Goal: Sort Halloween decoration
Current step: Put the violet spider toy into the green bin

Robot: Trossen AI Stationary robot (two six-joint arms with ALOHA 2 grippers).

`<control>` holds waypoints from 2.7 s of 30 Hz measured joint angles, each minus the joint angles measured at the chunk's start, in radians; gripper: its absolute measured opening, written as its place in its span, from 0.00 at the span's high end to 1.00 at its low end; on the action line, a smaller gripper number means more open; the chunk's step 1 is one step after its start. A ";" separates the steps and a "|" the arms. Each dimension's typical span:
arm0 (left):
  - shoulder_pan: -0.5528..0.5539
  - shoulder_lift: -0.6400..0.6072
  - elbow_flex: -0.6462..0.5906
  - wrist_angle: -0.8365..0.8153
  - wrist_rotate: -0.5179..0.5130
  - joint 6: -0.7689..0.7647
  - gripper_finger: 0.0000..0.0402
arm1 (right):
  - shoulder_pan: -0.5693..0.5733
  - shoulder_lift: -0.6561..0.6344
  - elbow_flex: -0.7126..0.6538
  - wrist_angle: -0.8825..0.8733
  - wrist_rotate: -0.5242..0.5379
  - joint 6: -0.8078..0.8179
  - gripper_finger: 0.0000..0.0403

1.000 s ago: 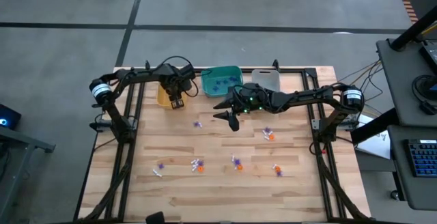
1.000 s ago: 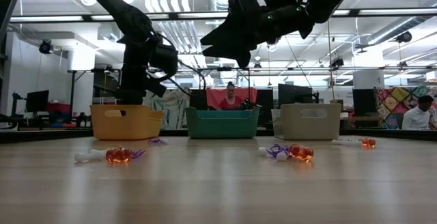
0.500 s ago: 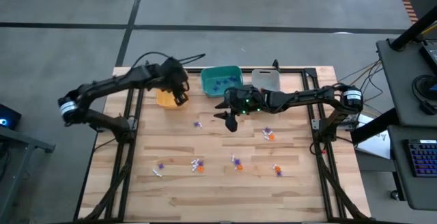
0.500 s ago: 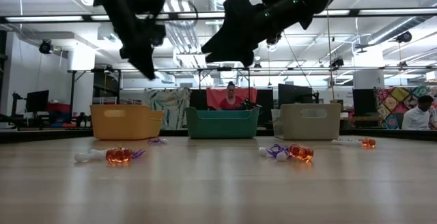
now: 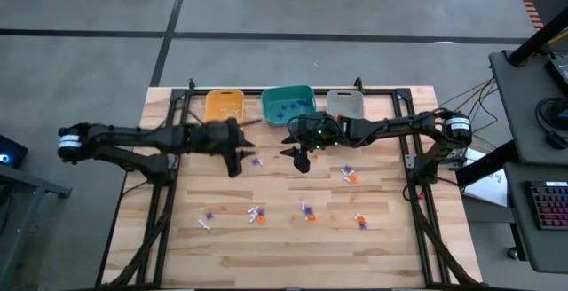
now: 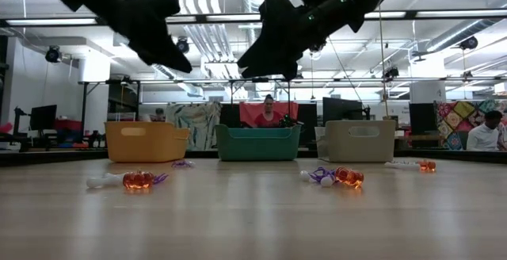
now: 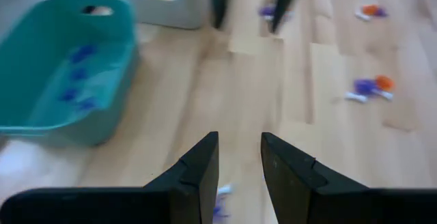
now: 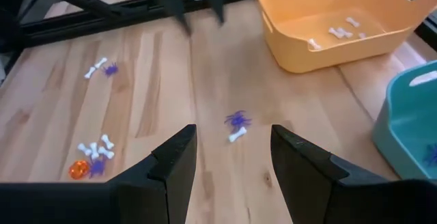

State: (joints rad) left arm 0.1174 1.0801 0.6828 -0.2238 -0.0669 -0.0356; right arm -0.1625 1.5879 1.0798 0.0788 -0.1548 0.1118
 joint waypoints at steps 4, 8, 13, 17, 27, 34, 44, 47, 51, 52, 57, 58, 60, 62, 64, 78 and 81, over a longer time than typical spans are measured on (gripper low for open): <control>-0.060 0.022 -0.099 0.127 -0.045 -0.040 0.77 | 0.020 0.006 0.000 0.010 0.000 0.000 0.56; -0.076 0.050 -0.165 0.176 -0.114 -0.107 0.77 | 0.033 0.047 0.008 0.016 0.000 0.003 0.56; -0.076 0.121 -0.244 0.321 -0.119 -0.143 0.78 | 0.034 0.121 0.030 0.023 0.000 0.010 0.56; -0.076 0.203 -0.280 0.423 -0.119 -0.158 0.81 | 0.034 0.182 0.064 0.024 0.001 0.009 0.56; -0.076 0.396 -0.262 0.428 -0.200 -0.158 0.81 | 0.034 0.254 0.120 0.031 0.000 0.002 0.56; -0.076 0.468 -0.249 0.449 -0.229 -0.158 0.81 | 0.034 0.262 0.124 0.030 0.001 0.015 0.56; -0.079 0.433 -0.250 0.412 -0.085 -0.148 0.81 | 0.034 0.313 0.124 0.074 0.009 0.055 0.56; -0.080 0.418 -0.252 0.401 -0.072 -0.114 0.81 | 0.034 0.346 0.138 0.106 0.062 0.079 0.56; -0.082 0.407 -0.255 0.398 -0.092 -0.089 0.81 | 0.033 0.398 0.184 0.107 0.074 0.003 0.56; -0.082 0.406 -0.255 0.399 -0.093 -0.084 0.81 | 0.033 0.411 0.194 0.108 0.073 -0.026 0.56; -0.082 0.406 -0.255 0.400 -0.099 -0.059 0.81 | 0.029 0.471 0.243 0.139 0.073 -0.100 0.56; -0.082 0.406 -0.256 0.400 -0.098 -0.059 0.81 | 0.028 0.483 0.252 0.140 0.073 -0.103 0.56; -0.082 0.403 -0.260 0.405 -0.099 -0.055 0.81 | 0.026 0.503 0.276 0.145 0.077 -0.105 0.56; -0.082 0.395 -0.267 0.404 -0.099 -0.053 0.81 | 0.025 0.519 0.290 0.143 0.078 -0.100 0.56; -0.082 0.376 -0.279 0.398 -0.099 -0.052 0.81 | 0.025 0.535 0.306 0.145 0.084 -0.084 0.55; -0.082 0.106 -0.348 0.381 -0.105 -0.051 0.81 | 0.027 0.576 0.342 0.124 0.185 -0.041 0.47; -0.082 0.071 -0.358 0.388 -0.106 -0.051 0.81 | 0.027 0.576 0.342 0.112 0.184 -0.033 0.48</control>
State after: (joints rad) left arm 0.0357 1.1513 0.3245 0.1646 -0.1730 -0.0864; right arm -0.1353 2.1635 1.4220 0.1908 0.0296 0.0785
